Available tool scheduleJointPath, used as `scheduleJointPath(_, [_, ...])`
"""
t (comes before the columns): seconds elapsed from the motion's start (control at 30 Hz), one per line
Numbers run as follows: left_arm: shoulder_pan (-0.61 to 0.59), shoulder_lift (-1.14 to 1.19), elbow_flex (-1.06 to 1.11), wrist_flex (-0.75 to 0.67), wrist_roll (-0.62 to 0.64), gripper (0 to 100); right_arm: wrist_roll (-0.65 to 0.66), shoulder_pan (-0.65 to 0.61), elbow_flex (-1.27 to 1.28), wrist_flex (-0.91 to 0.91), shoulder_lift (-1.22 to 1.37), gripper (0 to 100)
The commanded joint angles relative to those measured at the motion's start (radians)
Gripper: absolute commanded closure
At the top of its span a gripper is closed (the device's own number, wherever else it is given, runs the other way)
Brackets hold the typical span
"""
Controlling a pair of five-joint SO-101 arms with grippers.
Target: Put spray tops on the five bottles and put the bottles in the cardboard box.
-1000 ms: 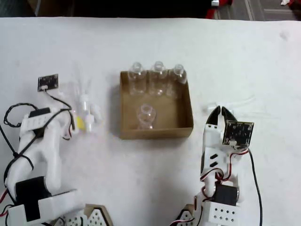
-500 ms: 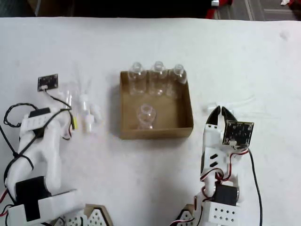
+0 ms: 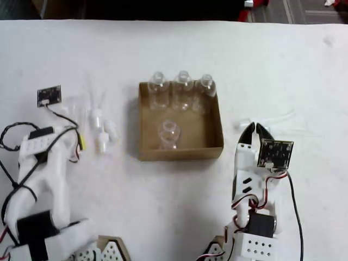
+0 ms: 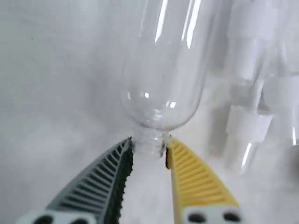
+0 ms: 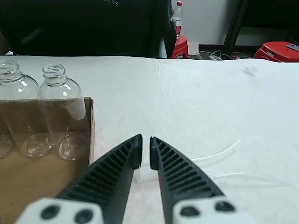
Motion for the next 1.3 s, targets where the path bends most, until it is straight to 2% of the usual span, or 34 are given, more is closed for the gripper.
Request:
scheduleJointPath(0.0, [-0.007, -0.182, 0.092, -0.068, 0.012, 94, 0.014, -0.007, 0.023, -0.022, -0.008, 98.1])
scheduleJointPath(0.07, [-0.004, -0.277, 0.16, -0.11, 0.006, 97, 0.014, -0.007, 0.023, -0.022, -0.008, 98.1])
scheduleJointPath(0.33, [0.036, -0.734, 0.454, -0.213, 0.005, 96, 0.014, -0.007, 0.023, -0.022, -0.008, 98.1])
scheduleJointPath(0.73, [0.079, -1.492, 0.833, -0.206, 0.003, 96, 0.014, -0.007, 0.023, -0.022, -0.008, 98.1])
scheduleJointPath(0.8, [0.077, -1.607, 0.853, -0.169, 0.005, 97, 0.014, -0.007, 0.023, -0.022, -0.008, 98.1])
scheduleJointPath(0.87, [0.081, -1.635, 0.842, -0.103, 0.005, 97, 0.014, -0.007, 0.021, -0.022, -0.008, 98.1])
scheduleJointPath(1.17, [0.084, -1.604, 0.824, -0.141, 0.005, 97, 0.014, -0.007, 0.023, -0.022, -0.008, 98.1])
scheduleJointPath(1.27, [0.124, -1.604, 0.755, -0.132, 0.005, 97, 0.014, -0.007, 0.023, -0.021, -0.005, 98.1])
